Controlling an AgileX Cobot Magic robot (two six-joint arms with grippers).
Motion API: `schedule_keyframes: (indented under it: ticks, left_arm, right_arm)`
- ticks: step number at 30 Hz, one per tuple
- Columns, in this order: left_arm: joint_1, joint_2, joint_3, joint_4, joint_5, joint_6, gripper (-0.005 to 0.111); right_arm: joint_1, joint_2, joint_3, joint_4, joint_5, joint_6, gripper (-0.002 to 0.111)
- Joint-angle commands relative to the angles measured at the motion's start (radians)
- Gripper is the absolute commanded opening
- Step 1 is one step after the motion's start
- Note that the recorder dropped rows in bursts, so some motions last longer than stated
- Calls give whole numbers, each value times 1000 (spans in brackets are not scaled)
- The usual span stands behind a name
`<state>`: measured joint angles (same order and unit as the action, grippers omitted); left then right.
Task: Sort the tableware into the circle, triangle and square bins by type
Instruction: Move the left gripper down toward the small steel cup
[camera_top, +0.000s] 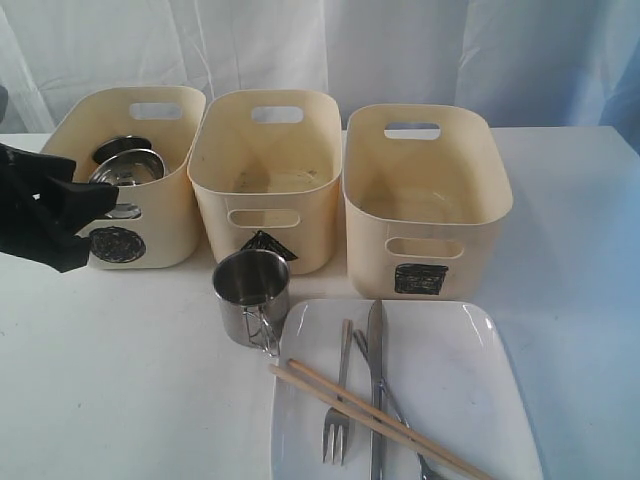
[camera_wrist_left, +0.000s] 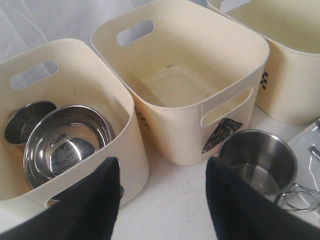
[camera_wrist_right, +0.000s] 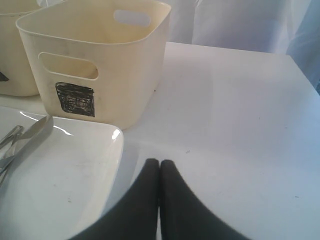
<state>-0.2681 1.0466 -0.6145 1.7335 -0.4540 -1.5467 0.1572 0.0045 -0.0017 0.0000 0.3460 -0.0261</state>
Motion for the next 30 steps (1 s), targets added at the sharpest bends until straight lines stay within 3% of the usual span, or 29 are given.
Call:
schedule_keyframes:
  ticks: [1,18,30]
  left_arm:
    - [-1,-11,8,10,3,-2,56]
    - [-1,-11,7,-38,1,2,56]
    - [-3,-9,26,-82,-76,16,56]
  right_arm:
    - [-7,-5,2,0,-4,3,0]
    - [-7,-5,2,0,-4,3,0]
    - [5,-5,2,0,-4,3,0]
